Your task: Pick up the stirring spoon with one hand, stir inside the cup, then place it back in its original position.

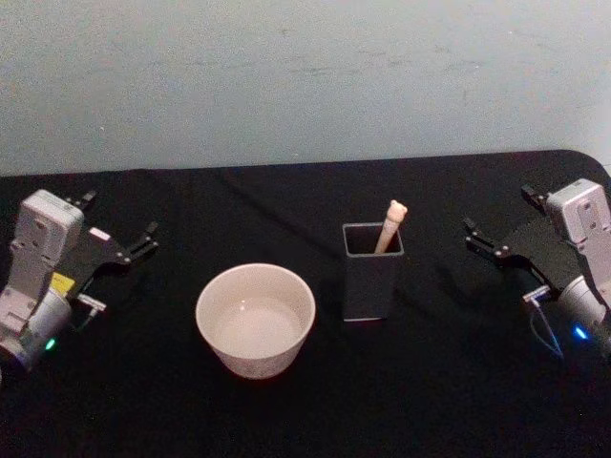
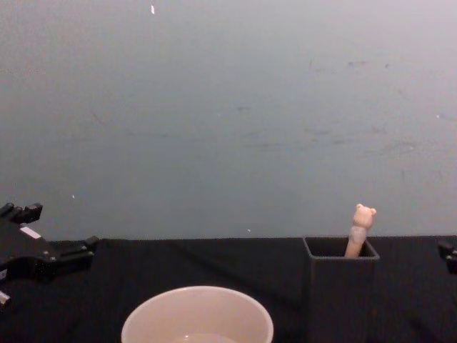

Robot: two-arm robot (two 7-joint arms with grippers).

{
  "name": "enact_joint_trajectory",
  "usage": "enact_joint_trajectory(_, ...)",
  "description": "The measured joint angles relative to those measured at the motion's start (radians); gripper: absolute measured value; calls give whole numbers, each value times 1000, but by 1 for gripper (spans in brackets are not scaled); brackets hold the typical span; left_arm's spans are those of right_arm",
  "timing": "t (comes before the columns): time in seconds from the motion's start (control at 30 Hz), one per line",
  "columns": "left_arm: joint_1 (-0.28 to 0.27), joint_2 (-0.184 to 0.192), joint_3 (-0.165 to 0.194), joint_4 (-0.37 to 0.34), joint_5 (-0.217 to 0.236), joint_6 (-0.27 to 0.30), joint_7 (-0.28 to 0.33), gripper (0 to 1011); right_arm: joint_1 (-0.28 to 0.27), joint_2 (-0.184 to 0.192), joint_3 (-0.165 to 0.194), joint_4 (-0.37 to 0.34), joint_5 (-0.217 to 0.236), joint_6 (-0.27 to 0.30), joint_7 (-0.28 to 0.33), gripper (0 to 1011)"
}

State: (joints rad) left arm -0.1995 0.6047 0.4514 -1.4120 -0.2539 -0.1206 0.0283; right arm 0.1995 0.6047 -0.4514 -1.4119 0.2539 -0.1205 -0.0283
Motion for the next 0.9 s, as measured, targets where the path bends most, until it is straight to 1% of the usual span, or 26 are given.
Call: enact_joint_trajectory(0.9,0,0,0,0,0,0,0,1001,0,0,0,0,0,0,0,1000)
